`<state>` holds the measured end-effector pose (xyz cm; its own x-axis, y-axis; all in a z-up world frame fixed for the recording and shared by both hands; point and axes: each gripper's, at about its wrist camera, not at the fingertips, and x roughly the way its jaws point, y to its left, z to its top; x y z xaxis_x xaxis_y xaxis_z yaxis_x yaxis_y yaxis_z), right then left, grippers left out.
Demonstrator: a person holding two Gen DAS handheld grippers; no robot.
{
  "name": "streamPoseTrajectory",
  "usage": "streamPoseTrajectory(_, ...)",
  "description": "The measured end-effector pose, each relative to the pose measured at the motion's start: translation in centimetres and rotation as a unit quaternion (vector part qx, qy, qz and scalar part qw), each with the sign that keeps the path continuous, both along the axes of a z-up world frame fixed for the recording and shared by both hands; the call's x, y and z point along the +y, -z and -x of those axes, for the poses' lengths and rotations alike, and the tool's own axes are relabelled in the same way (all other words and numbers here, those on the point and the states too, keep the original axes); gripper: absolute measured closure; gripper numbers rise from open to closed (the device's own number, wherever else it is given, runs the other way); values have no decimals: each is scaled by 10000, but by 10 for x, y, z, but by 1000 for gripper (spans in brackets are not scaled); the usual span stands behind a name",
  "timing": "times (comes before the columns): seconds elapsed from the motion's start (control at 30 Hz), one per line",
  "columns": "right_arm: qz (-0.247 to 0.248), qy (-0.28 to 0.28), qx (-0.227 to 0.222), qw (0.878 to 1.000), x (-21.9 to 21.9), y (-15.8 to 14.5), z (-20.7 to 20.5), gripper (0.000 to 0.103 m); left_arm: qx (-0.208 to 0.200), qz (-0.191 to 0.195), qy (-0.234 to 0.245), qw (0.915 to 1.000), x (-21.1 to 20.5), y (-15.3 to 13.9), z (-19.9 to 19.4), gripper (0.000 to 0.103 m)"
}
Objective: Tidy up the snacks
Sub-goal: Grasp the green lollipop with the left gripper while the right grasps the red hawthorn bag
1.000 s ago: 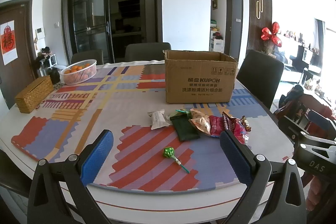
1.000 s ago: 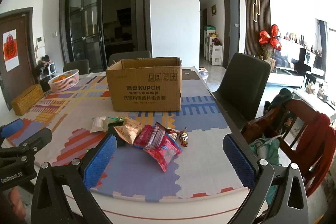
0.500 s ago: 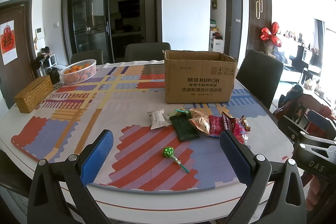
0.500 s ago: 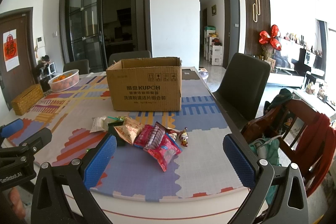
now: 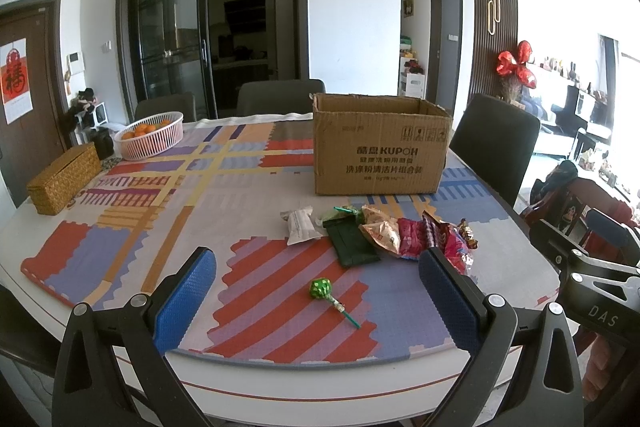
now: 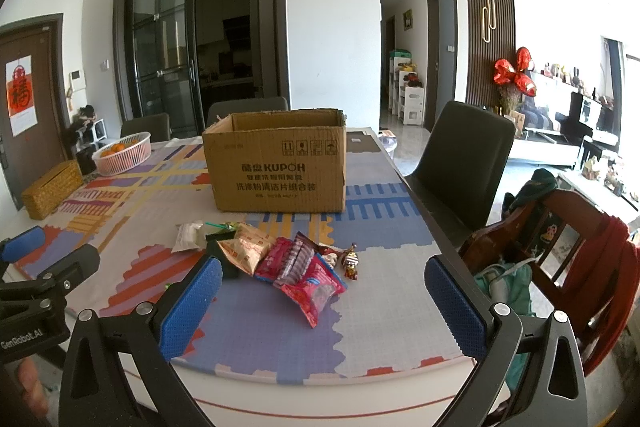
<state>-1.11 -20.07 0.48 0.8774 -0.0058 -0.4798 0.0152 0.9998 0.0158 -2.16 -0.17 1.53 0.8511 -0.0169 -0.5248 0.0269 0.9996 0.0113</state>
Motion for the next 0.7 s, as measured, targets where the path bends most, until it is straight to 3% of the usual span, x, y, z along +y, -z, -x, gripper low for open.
streamPoseTrajectory(0.23, -1, -26, 97, 9999, -1, 4, -2, 1, 134, 4, 12, 9999, -1, 5, -6, 0)
streamPoseTrajectory(0.7, -273, -14, 784, 9965, -7, 33, -42, 1, 660, 19, 100, 9978, 0, 30, -44, 5)
